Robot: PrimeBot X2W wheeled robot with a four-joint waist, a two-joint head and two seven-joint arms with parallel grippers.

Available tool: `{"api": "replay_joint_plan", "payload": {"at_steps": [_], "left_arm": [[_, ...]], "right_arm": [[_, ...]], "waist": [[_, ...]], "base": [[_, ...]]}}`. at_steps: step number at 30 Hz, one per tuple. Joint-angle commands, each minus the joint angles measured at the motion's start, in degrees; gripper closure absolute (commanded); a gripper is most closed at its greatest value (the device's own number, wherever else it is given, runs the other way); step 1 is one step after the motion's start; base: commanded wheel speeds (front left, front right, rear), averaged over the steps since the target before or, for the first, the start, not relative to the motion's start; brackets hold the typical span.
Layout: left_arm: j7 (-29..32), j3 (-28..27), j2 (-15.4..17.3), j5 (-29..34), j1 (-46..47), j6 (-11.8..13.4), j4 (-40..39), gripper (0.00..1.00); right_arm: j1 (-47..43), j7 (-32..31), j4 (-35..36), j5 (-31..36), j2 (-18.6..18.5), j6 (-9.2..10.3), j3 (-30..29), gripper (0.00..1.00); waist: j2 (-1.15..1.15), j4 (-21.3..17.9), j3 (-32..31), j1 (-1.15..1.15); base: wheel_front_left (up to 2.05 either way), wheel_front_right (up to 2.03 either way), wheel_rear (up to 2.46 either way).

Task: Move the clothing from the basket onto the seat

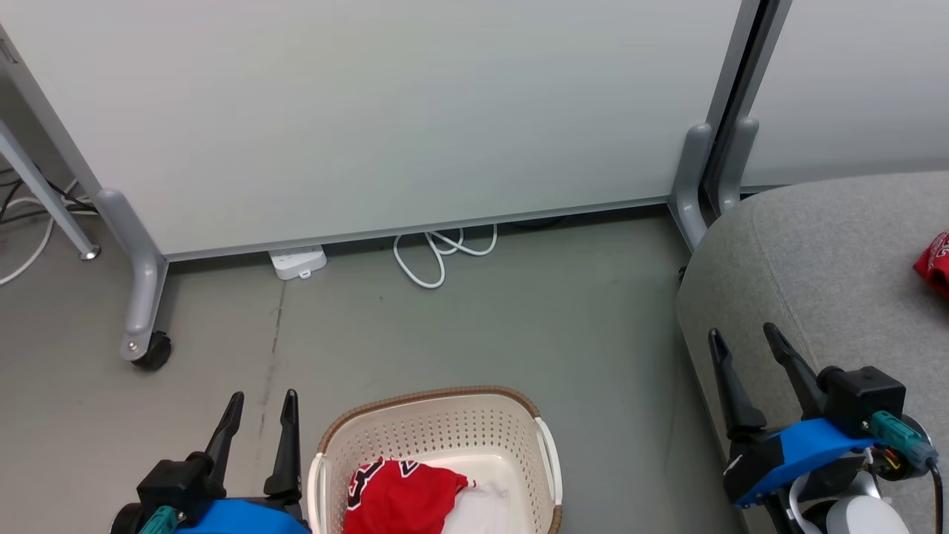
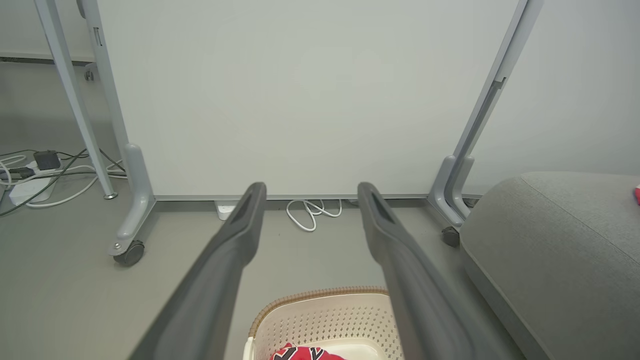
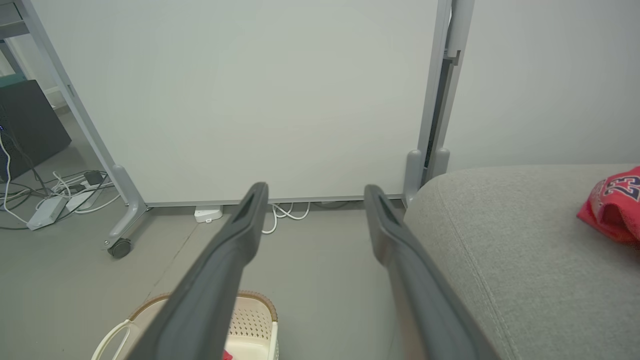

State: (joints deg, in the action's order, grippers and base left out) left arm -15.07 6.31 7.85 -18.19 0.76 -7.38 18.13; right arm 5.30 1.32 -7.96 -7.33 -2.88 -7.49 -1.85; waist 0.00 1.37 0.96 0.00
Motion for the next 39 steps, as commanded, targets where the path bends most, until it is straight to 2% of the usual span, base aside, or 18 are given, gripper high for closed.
{"api": "replay_joint_plan", "payload": {"at_steps": [1, 8, 15, 28, 39], "left_arm": [[-0.15, 0.27, 0.2, -0.14, 0.78, -0.14, -0.17, 0.0], [-0.15, 3.61, 1.07, -0.37, 3.92, -0.14, 1.22, 0.0], [-0.14, 9.49, 3.27, -1.32, 11.11, -0.14, 5.15, 0.0], [0.88, 22.62, 9.47, -5.21, 31.08, -0.13, 19.19, 0.0], [4.4, 32.14, 14.05, -7.3, 43.25, -0.11, 30.41, 0.0]], "right_arm": [[0.09, -0.01, 0.39, -0.39, -0.02, -0.01, 0.11, 0.0], [3.05, 0.1, 2.38, 0.05, -0.02, -0.01, 0.23, 0.0], [9.12, 0.28, 5.08, 0.32, -0.01, -0.02, 2.38, 0.0], [20.79, 3.5, 8.28, -1.44, 0.0, -0.01, 6.85, 0.0], [23.64, 7.67, 8.1, -4.8, 0.04, -0.01, 10.87, 0.0]], "waist": [[0.0, -0.18, 0.6, 0.0], [0.0, -1.43, 6.43, 0.0], [0.0, -4.92, 17.65, 0.0], [0.0, -13.53, 39.39, 0.0], [0.0, -18.83, 50.39, 0.0]], "base": [[0.0, 0.0, 0.0], [0.0, 0.0, 0.0], [0.0, 0.0, 0.0], [0.0, 0.0, 0.0], [0.0, 0.0, 0.0]]}}
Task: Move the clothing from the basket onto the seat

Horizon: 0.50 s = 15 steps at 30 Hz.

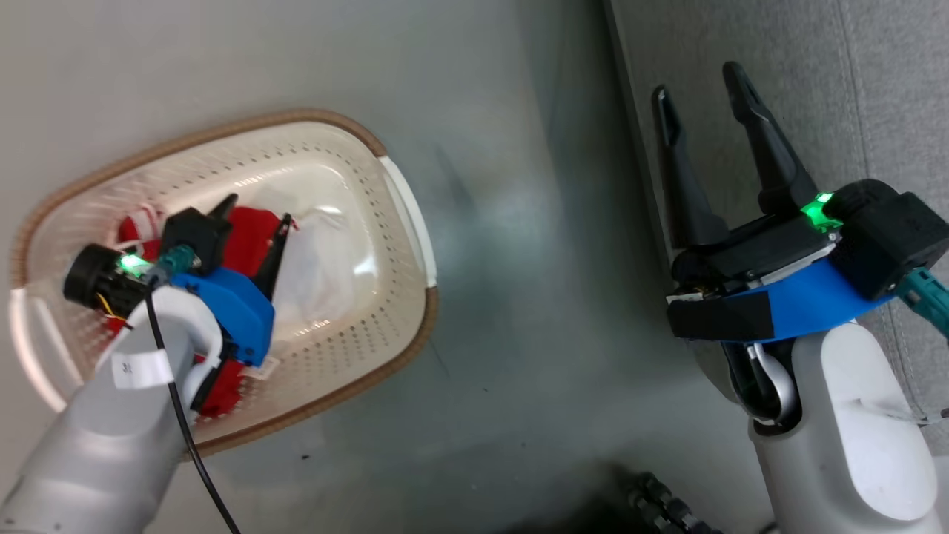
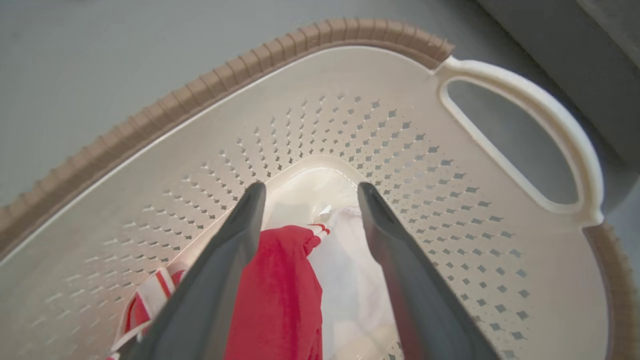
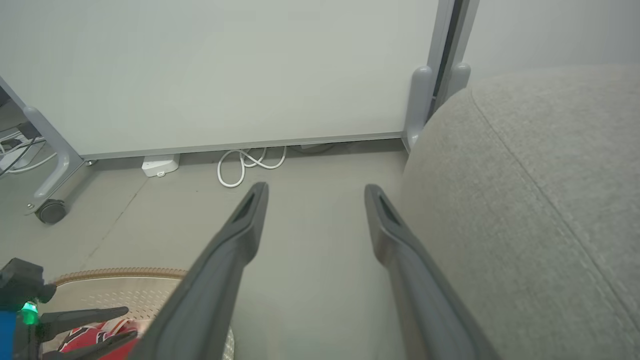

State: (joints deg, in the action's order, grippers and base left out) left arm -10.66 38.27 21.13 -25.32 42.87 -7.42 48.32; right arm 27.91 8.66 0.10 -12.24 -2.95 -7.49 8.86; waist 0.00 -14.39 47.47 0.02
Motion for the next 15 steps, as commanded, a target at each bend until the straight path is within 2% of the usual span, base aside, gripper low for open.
{"api": "replay_joint_plan", "payload": {"at_steps": [1, 9, 15], "left_arm": [[0.26, 0.81, 1.06, -0.39, 1.94, -0.07, 0.93, 0.0], [2.04, 6.23, 1.92, -1.11, 5.59, -0.06, 6.56, 0.0], [1.44, 8.03, 1.89, -0.47, 7.78, 0.43, 9.92, 0.0]], "right_arm": [[1.27, 0.65, 0.07, -0.1, 0.1, -0.01, 0.45, 0.0], [0.59, 2.06, 0.06, -0.69, 0.09, -0.01, 1.24, 0.0], [-0.84, 2.33, 0.61, -1.24, 0.09, -0.01, 1.39, 0.0]], "waist": [[0.0, -3.38, 4.62, -0.02], [0.0, -3.85, 7.19, -0.02], [0.0, -3.66, 7.97, -0.02]], "base": [[0.0, 0.0, 0.0], [0.0, 0.0, 0.0], [0.0, 0.0, 0.0]]}}
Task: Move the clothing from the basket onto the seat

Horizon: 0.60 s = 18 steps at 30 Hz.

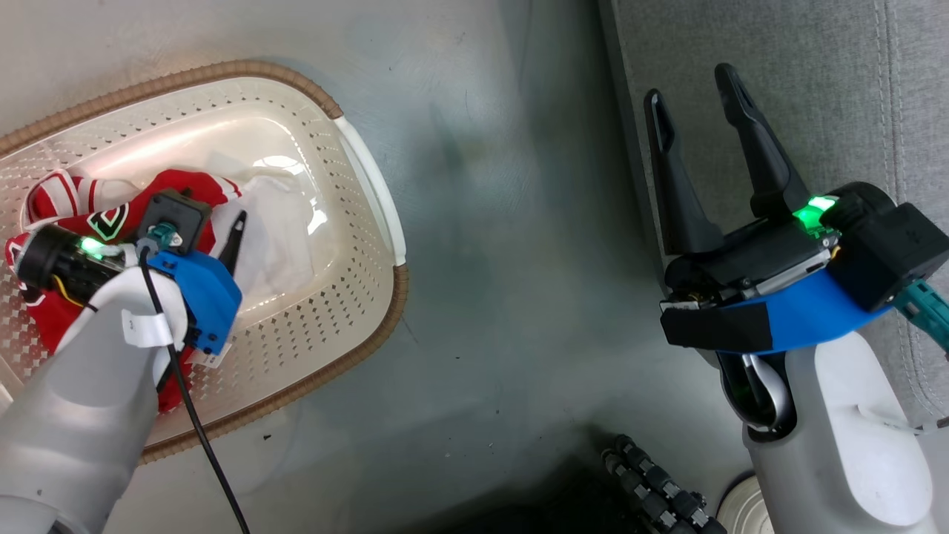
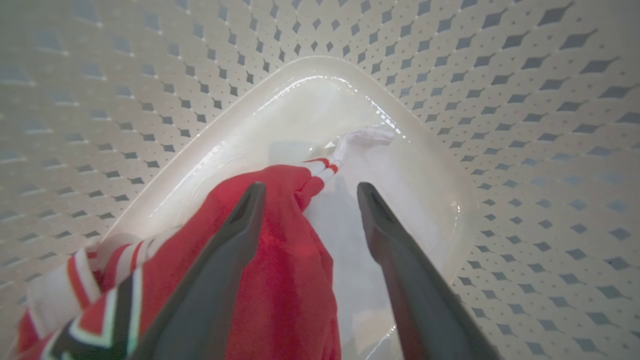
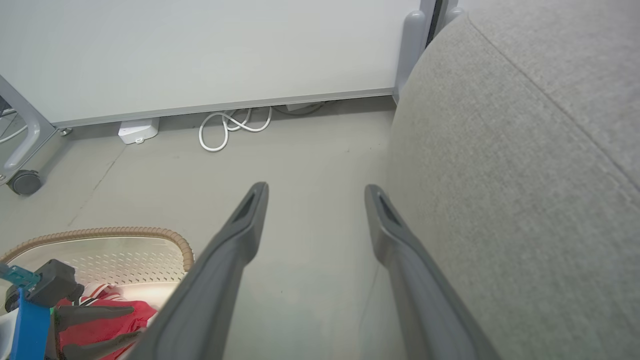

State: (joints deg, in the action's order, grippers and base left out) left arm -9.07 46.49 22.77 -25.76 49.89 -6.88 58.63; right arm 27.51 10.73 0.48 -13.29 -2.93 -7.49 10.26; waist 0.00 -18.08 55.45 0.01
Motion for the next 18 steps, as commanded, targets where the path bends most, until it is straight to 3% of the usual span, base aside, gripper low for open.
{"api": "replay_joint_plan", "payload": {"at_steps": [1, 18], "left_arm": [[-0.34, 0.06, 0.17, 0.49, 1.29, 0.63, 0.38, 0.0], [5.21, 7.1, -3.83, 6.66, 5.38, 5.64, 11.09, 0.0]], "right_arm": [[-0.78, 0.3, 0.36, -0.37, 0.07, -0.01, -0.08, 0.0], [-5.66, -0.67, 3.29, -0.73, 0.06, -0.01, -1.68, 0.0]], "waist": [[0.0, 0.11, 0.13, -0.01], [0.0, 1.03, 1.53, -0.01]], "base": [[0.0, 0.0, 0.0], [0.0, 0.0, 0.0]]}}
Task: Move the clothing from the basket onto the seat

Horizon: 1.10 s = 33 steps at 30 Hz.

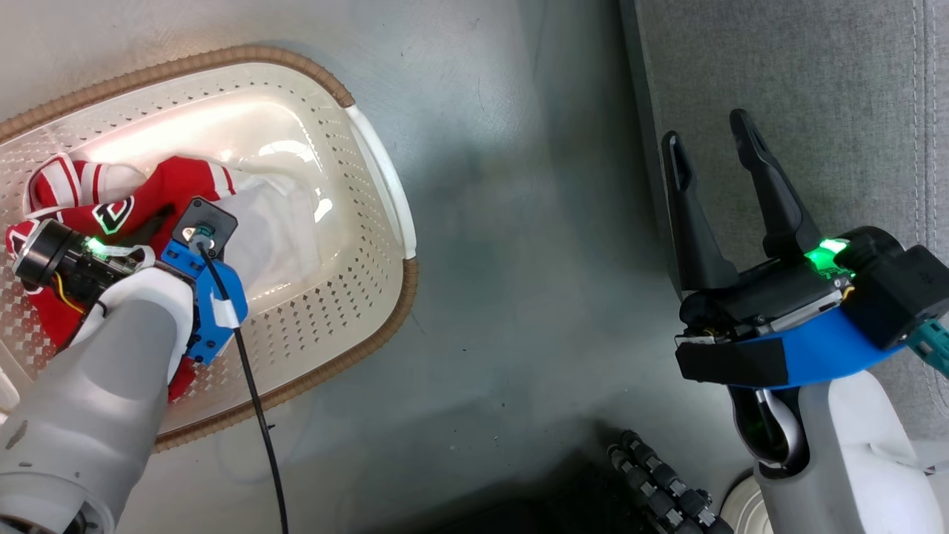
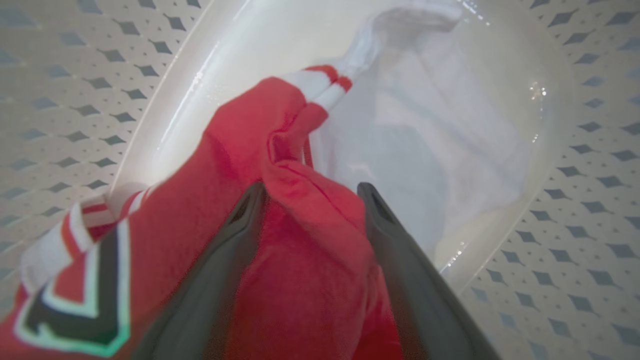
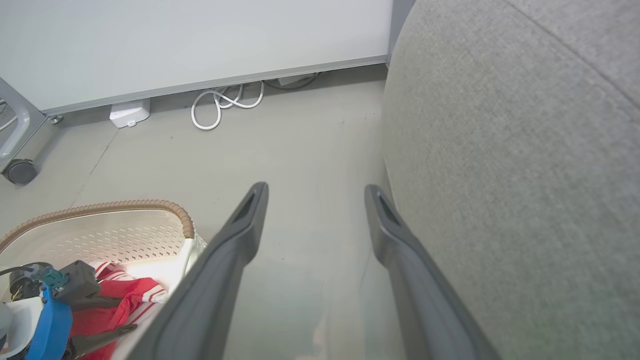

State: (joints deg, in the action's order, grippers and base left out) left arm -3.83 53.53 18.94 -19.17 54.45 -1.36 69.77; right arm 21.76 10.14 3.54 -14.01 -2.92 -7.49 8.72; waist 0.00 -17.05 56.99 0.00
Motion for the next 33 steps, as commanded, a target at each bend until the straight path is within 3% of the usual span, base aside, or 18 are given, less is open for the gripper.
{"api": "replay_joint_plan", "payload": {"at_steps": [1, 3, 4, 5, 6, 7, 23, 33], "left_arm": [[0.17, 0.26, -0.24, 0.2, 1.0, 0.49, 0.24, 0.0], [0.25, 0.47, -0.52, 0.39, 1.38, 0.89, 0.64, 0.0], [0.36, 0.58, -0.63, 0.45, 1.51, 1.08, 0.88, 0.05], [0.45, 0.71, -0.76, 0.48, 1.61, 1.13, 1.05, 0.51], [0.44, 0.83, -0.88, 0.45, 1.7, 1.2, 1.22, 0.8], [0.53, 0.99, -1.11, 0.2, 1.84, 0.86, 1.49, 1.0], [-0.09, 1.25, -2.24, -1.67, 2.62, -0.2, 2.68, 1.0], [-3.27, -0.89, -1.73, -4.72, 0.5, 0.95, 3.11, 1.0]], "right_arm": [[-0.08, -0.24, 0.53, 0.09, 0.05, -0.01, -0.28, 0.0], [-0.5, -0.37, 0.9, 0.15, 0.05, -0.01, -0.48, 0.0], [-0.68, -0.44, 1.07, 0.23, 0.05, -0.01, -0.56, 0.0], [-0.76, -0.57, 1.19, 0.28, 0.05, -0.01, -0.62, 0.0], [-0.76, -0.66, 1.31, 0.26, 0.05, -0.01, -0.6, 0.0], [-0.75, -0.79, 1.5, 0.14, 0.05, -0.01, -0.48, 0.0], [0.74, -0.57, 0.88, -0.21, 0.05, -0.01, 0.1, 0.0], [4.33, 0.66, -2.11, -0.77, 0.04, -0.01, 2.76, 0.0]], "waist": [[0.0, 0.07, 0.02, 0.0], [0.0, 0.21, 0.13, 0.0], [0.0, 0.28, 0.18, 0.0], [0.0, 0.35, 0.23, 0.0], [0.0, 0.4, 0.26, 0.0], [0.0, 0.49, 0.25, 0.0], [0.0, 0.55, -0.39, 0.0], [0.0, -0.76, -5.06, 0.0]], "base": [[0.0, 0.0, 0.0], [0.0, 0.0, 0.0], [0.0, 0.0, 0.0], [0.0, 0.0, 0.0], [0.0, 0.0, 0.0], [0.0, 0.0, 0.0], [0.0, 0.0, 0.0], [0.0, 0.0, 0.0]]}}
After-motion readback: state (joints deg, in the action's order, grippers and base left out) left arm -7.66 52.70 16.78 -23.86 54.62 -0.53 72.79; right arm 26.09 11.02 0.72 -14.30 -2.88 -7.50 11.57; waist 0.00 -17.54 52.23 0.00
